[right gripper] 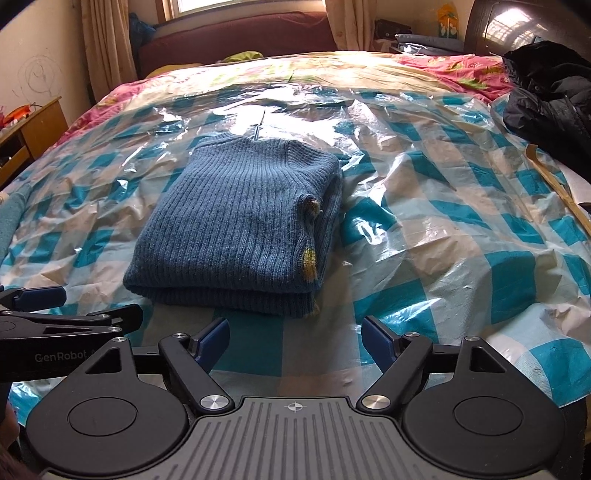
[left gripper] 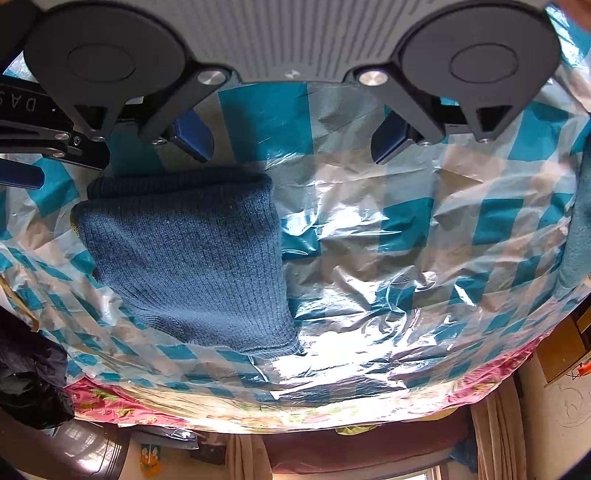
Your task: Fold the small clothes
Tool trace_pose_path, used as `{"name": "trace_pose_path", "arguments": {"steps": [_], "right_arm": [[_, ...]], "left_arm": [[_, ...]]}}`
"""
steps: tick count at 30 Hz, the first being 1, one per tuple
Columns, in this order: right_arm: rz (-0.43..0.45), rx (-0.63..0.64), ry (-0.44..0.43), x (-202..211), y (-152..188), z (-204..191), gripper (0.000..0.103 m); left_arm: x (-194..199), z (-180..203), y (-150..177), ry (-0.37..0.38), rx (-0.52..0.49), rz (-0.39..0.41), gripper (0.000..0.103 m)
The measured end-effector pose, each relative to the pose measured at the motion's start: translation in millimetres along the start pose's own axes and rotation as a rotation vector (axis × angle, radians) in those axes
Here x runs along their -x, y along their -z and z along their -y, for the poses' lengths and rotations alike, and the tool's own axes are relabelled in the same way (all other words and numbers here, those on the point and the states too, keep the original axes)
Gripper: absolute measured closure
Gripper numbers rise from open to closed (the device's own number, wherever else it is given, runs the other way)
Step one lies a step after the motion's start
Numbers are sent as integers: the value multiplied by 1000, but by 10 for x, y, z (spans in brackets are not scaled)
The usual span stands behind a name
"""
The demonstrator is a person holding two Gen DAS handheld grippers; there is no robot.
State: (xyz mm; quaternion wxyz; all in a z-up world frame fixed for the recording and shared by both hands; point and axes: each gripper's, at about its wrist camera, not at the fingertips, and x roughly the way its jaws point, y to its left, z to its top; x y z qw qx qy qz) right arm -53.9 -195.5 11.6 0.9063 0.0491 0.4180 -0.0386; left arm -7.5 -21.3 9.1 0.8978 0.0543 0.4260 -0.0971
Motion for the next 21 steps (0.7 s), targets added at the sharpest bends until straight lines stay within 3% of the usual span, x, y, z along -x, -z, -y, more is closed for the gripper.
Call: {"name": "trace_pose_path", "arguments": {"steps": [21], "right_arm": [[-24, -3, -2, 11, 48, -36, 21]], "left_arm": [[33, 21, 33, -24, -16, -11, 6]]}}
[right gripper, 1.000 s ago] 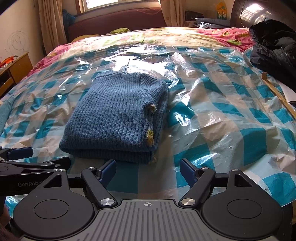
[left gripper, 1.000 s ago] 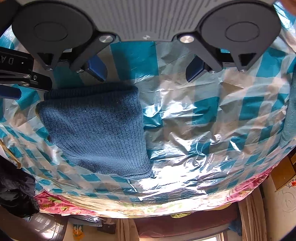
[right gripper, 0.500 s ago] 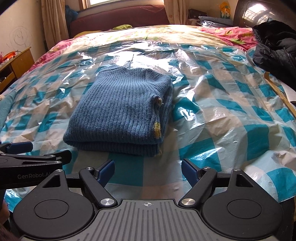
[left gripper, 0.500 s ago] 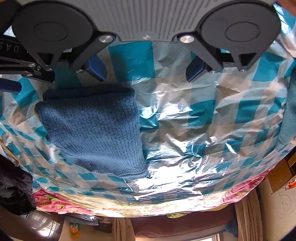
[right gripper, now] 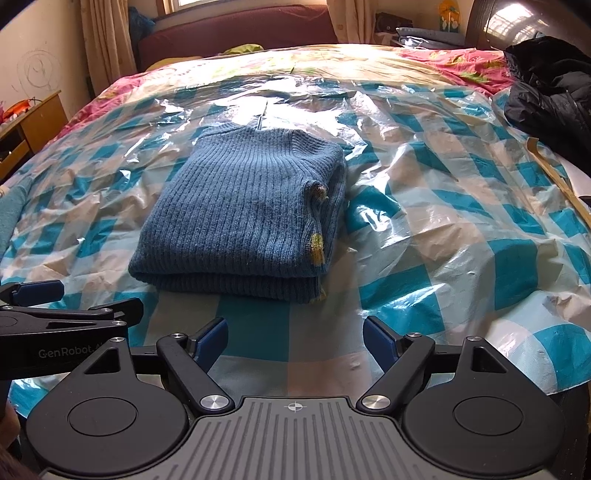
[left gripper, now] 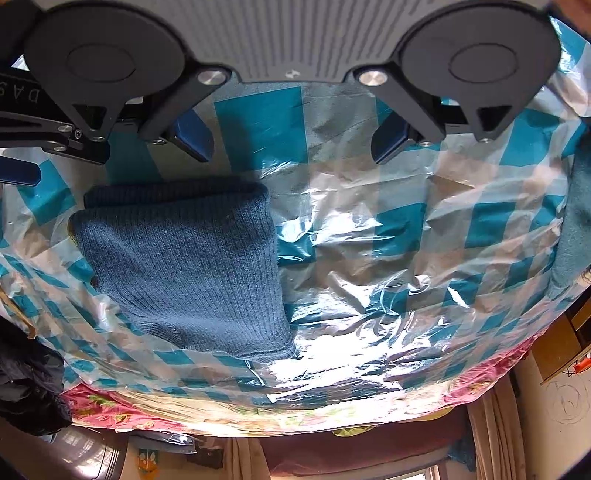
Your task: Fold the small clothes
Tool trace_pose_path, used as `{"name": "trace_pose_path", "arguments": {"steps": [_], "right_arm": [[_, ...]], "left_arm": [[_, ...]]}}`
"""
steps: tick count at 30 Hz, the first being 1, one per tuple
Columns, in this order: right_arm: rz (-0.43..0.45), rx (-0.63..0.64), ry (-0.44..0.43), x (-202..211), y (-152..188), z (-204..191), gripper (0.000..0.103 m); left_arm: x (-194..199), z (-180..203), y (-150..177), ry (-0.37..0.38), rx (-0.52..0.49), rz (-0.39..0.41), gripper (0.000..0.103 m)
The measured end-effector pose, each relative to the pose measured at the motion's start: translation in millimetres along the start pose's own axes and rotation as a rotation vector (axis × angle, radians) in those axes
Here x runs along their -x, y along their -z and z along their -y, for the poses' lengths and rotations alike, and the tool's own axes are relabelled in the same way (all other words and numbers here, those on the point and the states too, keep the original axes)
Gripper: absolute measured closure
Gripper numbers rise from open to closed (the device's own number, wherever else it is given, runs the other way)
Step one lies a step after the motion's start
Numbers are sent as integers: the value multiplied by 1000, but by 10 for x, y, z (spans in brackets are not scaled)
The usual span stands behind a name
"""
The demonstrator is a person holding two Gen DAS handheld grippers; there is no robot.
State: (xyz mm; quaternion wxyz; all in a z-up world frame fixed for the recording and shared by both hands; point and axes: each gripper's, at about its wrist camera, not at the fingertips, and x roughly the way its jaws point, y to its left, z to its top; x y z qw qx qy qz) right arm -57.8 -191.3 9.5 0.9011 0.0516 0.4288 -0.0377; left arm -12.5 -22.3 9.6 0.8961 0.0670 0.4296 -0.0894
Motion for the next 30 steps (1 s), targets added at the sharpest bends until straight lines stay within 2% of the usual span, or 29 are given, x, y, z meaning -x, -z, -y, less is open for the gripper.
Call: {"name": "trace_pose_path", "arguments": {"steps": [15, 23, 30], "right_arm": [[-2, -6, 15, 4, 10, -1, 21], [-57, 9, 29, -73, -18, -50, 21], [-63, 0, 34, -71, -47, -31, 21]], "left_arm": [[1, 25, 14, 6, -9, -16, 6], [-12, 57, -11, -20, -33, -30, 6], [-38, 38, -58, 2, -21, -51, 6]]}}
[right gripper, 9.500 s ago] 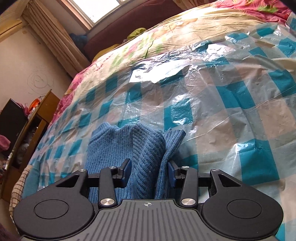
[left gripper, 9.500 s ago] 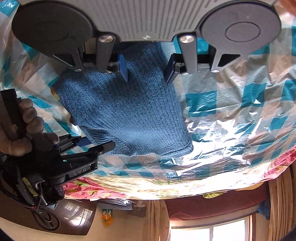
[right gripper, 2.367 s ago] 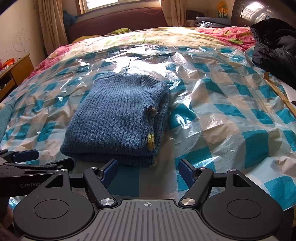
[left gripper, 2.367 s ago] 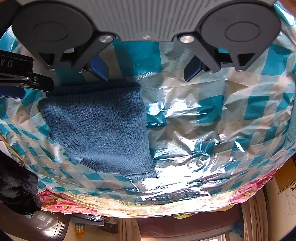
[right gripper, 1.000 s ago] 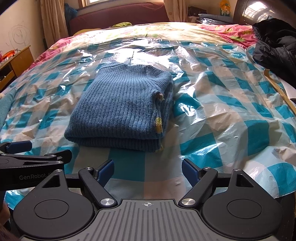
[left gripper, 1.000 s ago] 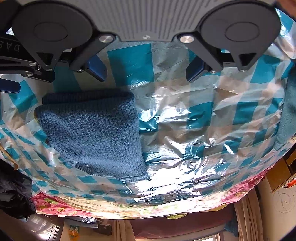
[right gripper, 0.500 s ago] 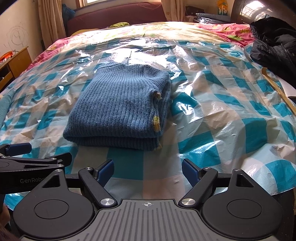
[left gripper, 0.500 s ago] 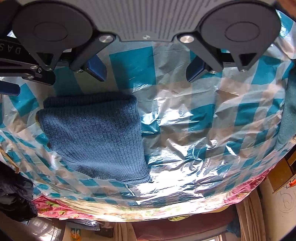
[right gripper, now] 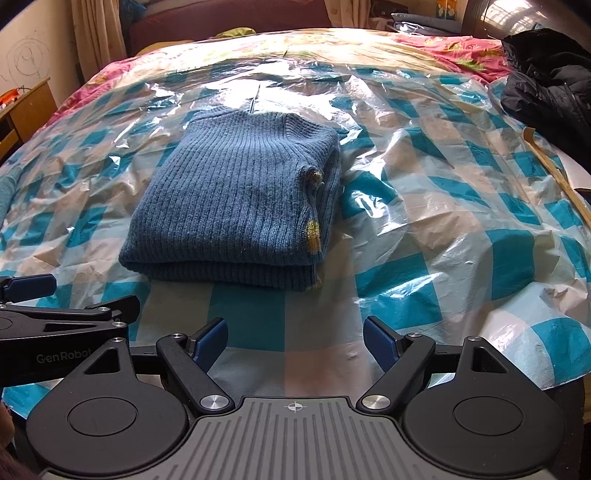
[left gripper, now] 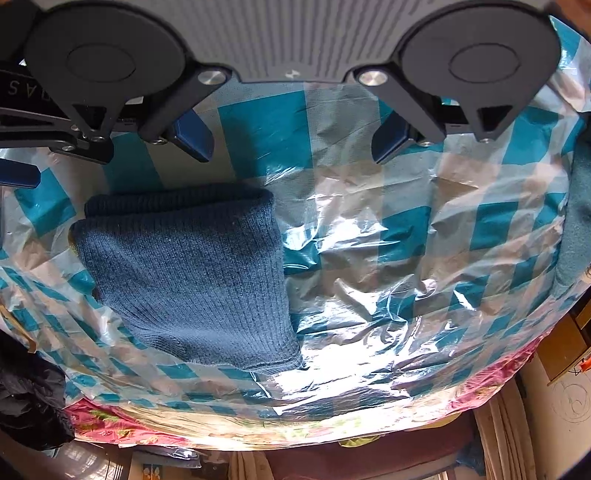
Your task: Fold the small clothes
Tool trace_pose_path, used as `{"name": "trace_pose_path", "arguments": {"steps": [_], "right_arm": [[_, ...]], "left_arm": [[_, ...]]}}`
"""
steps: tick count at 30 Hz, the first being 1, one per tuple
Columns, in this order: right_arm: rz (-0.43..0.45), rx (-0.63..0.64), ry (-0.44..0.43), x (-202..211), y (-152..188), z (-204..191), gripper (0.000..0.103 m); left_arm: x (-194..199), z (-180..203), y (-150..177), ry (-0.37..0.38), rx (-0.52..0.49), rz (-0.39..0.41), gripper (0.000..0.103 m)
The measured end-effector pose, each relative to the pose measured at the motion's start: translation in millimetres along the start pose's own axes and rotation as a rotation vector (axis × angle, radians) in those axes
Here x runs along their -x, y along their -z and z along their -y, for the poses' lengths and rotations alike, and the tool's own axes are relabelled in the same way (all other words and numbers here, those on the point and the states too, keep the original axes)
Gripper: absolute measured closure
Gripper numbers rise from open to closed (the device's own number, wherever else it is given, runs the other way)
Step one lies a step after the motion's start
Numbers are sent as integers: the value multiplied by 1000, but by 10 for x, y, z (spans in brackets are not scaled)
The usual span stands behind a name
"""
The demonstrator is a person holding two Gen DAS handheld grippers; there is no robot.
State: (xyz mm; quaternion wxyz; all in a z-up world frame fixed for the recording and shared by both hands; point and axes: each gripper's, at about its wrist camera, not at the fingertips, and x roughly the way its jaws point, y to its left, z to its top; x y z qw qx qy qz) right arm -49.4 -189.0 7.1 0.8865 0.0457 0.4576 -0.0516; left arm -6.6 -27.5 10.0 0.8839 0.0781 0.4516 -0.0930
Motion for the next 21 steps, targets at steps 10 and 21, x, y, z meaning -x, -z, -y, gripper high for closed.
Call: {"name": "trace_pose_path", "arguments": {"steps": [10, 21], "right_arm": [[4, -55, -7, -32, -157, 78, 20], [-41, -97, -18, -167, -187, 159, 20]], "left_arm": [[-84, 27, -163, 14, 8, -20, 6], [-183, 34, -233, 26, 27, -49, 6]]}}
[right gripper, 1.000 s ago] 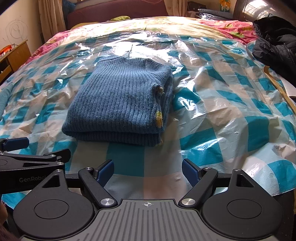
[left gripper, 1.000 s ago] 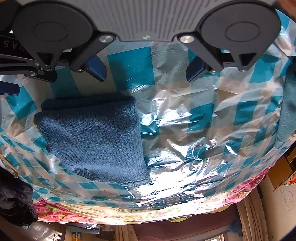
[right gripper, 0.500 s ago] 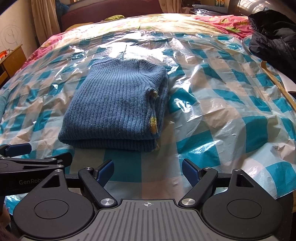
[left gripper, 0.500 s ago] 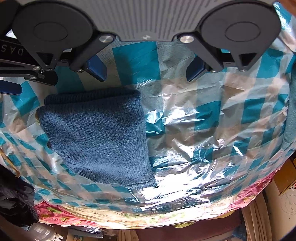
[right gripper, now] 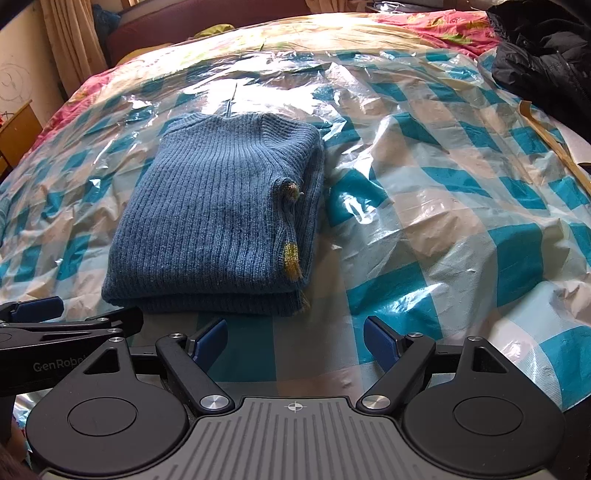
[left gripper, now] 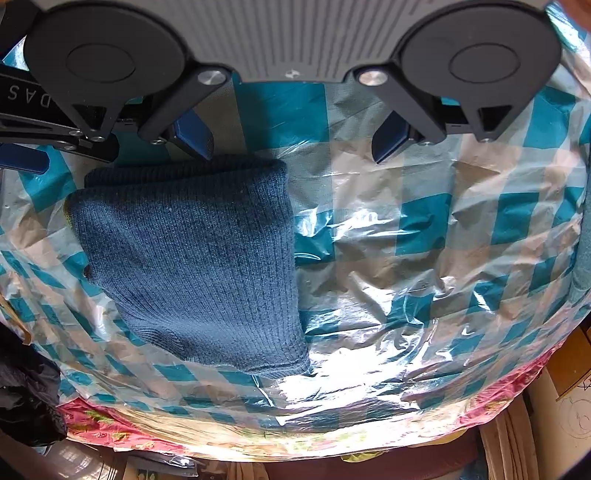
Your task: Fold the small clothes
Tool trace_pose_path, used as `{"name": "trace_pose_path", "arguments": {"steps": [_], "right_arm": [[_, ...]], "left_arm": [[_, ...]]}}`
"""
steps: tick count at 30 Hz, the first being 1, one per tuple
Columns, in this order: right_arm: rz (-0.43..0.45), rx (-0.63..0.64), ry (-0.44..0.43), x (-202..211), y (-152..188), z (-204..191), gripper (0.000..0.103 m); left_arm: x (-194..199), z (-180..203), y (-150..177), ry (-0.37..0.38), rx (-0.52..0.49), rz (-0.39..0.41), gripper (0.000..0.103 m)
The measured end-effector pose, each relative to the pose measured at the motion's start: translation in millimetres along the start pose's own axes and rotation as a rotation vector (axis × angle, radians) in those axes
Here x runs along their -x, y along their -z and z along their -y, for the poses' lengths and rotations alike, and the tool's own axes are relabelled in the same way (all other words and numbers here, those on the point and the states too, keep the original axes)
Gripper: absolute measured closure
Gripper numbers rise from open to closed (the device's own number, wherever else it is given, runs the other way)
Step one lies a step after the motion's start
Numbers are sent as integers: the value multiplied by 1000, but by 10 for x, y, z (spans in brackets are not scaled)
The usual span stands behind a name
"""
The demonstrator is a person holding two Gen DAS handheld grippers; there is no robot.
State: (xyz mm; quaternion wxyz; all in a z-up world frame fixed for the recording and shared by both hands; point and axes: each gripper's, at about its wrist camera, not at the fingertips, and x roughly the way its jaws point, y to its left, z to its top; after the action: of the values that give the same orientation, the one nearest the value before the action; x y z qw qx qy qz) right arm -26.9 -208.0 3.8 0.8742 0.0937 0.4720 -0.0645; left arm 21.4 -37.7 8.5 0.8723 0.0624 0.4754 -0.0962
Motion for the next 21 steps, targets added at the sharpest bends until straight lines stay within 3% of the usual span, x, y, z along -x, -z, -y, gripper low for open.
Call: {"name": "trace_pose_path", "arguments": {"steps": [21], "right_arm": [[-22, 29, 45, -95, -19, -55, 20]], "left_arm": [[-78, 3, -7, -21, -10, -31, 6]]}}
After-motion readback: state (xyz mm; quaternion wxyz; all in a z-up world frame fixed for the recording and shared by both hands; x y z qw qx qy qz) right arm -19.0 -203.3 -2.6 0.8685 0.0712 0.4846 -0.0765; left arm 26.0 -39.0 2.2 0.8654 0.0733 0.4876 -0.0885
